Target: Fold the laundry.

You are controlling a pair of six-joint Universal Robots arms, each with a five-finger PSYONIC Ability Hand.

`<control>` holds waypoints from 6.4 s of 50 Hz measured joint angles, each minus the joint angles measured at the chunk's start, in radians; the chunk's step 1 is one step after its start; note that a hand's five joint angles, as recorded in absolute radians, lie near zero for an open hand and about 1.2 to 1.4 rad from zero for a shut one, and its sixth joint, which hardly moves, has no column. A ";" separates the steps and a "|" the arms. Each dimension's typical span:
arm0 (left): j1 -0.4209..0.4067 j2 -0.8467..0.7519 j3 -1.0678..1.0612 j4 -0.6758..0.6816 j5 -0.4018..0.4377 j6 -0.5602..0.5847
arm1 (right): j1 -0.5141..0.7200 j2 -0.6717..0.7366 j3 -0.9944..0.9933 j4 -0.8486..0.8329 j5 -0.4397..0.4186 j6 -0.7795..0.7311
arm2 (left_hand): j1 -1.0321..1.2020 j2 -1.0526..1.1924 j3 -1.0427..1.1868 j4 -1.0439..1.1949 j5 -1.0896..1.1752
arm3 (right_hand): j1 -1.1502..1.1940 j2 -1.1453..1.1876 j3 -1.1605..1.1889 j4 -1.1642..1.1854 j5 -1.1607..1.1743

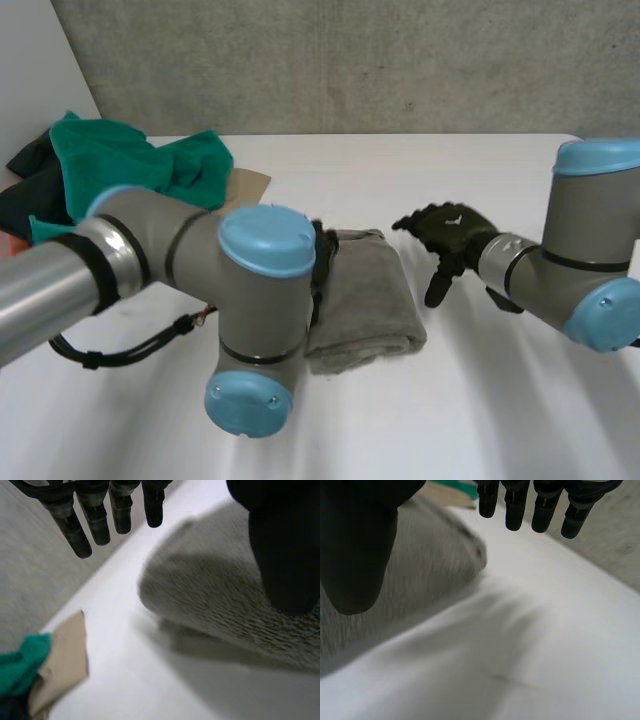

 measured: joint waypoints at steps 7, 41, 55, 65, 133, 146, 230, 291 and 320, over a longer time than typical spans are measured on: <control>0.020 0.132 0.008 0.064 0.138 -0.005 | -0.013 -0.126 0.161 -0.078 0.016 0.089 | 0.000 0.000 0.000 0.000 0.000 | 0.000 0.000 0.000 0.000 0.000; 0.088 0.236 -0.002 0.001 0.733 -0.103 | 0.010 0.002 0.283 -0.388 -0.022 0.288 | 0.000 0.000 0.000 0.000 0.000 | 0.650 0.871 0.908 0.988 0.876; 0.092 0.297 0.031 0.009 0.734 -0.107 | -0.282 0.235 -0.239 -0.384 0.119 0.286 | 0.000 0.000 0.000 0.000 0.000 | 0.650 0.884 0.946 0.990 0.911; 0.079 0.322 0.052 0.009 0.736 -0.152 | -0.433 0.576 -0.828 -0.218 0.173 0.283 | 0.000 0.000 0.000 0.000 0.000 | 0.650 0.884 0.951 0.991 0.911; 0.599 0.193 0.044 0.118 0.359 0.369 | -0.278 -0.297 0.392 -0.293 -0.209 -0.347 | 0.000 0.000 0.000 0.000 0.000 | 0.024 -0.001 0.001 0.002 0.000; 0.750 -0.162 0.228 0.198 0.569 0.401 | -0.272 -0.290 0.465 -0.260 -0.203 -0.416 | 0.922 0.892 0.872 0.890 0.861 | 0.024 -0.001 0.001 0.002 0.000; 0.141 0.163 -0.404 0.372 0.299 -0.130 | 0.012 -0.130 0.273 -0.190 -0.029 -0.304 | 0.264 0.237 0.235 0.246 0.229 | 0.061 0.052 0.068 0.068 0.065; 0.166 0.399 -0.324 0.133 0.328 -0.055 | 0.046 0.246 -0.394 0.162 -0.421 -0.539 | 0.942 0.987 0.978 0.996 0.925 | 0.916 0.960 0.976 0.985 0.927; 0.189 0.385 -0.350 0.281 0.338 0.063 | -0.092 -0.352 0.290 0.045 -0.028 -0.228 | 0.942 0.987 0.978 0.996 0.934 | 0.332 0.326 0.357 0.357 0.325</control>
